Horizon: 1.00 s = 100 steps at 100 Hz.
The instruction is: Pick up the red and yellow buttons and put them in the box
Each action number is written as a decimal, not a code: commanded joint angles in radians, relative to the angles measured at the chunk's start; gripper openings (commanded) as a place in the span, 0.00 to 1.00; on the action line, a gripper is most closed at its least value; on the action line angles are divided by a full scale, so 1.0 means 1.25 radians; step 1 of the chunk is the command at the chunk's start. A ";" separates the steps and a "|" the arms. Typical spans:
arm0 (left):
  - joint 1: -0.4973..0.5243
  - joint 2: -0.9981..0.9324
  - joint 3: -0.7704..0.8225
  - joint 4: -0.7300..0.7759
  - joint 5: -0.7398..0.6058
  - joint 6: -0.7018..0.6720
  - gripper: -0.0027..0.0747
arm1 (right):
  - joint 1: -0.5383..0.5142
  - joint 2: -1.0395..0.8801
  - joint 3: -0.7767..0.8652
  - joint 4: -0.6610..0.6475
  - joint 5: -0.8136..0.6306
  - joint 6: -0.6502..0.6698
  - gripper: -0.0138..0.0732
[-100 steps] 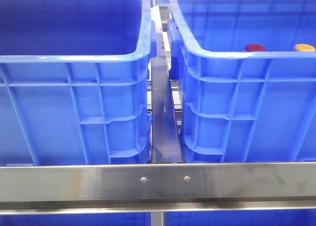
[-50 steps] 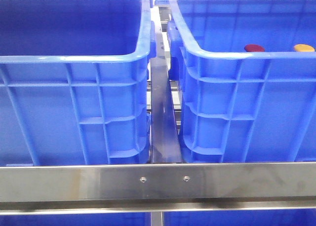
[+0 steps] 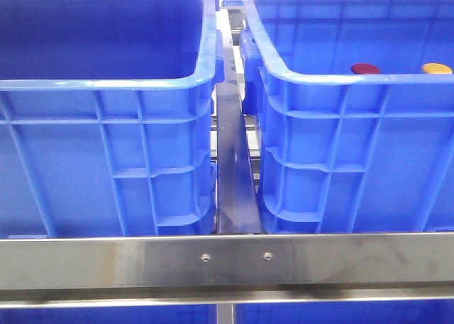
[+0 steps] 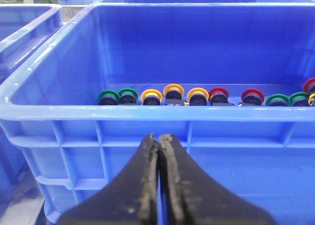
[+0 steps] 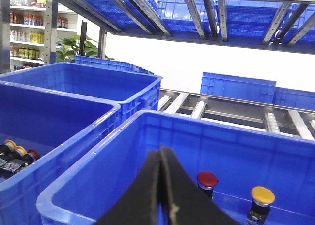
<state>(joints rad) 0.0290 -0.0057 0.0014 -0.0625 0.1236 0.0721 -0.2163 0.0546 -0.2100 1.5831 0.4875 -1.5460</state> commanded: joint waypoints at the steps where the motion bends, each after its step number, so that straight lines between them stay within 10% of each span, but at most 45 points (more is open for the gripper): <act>1: 0.002 -0.024 0.042 0.000 -0.059 -0.009 0.01 | -0.007 0.008 -0.020 0.024 -0.003 -0.007 0.08; 100: 0.002 -0.024 0.042 0.000 -0.059 -0.009 0.01 | 0.052 -0.004 -0.020 0.017 -0.016 -0.013 0.08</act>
<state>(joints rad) 0.0290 -0.0057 0.0014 -0.0610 0.1243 0.0721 -0.1665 0.0376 -0.2100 1.5831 0.4875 -1.5460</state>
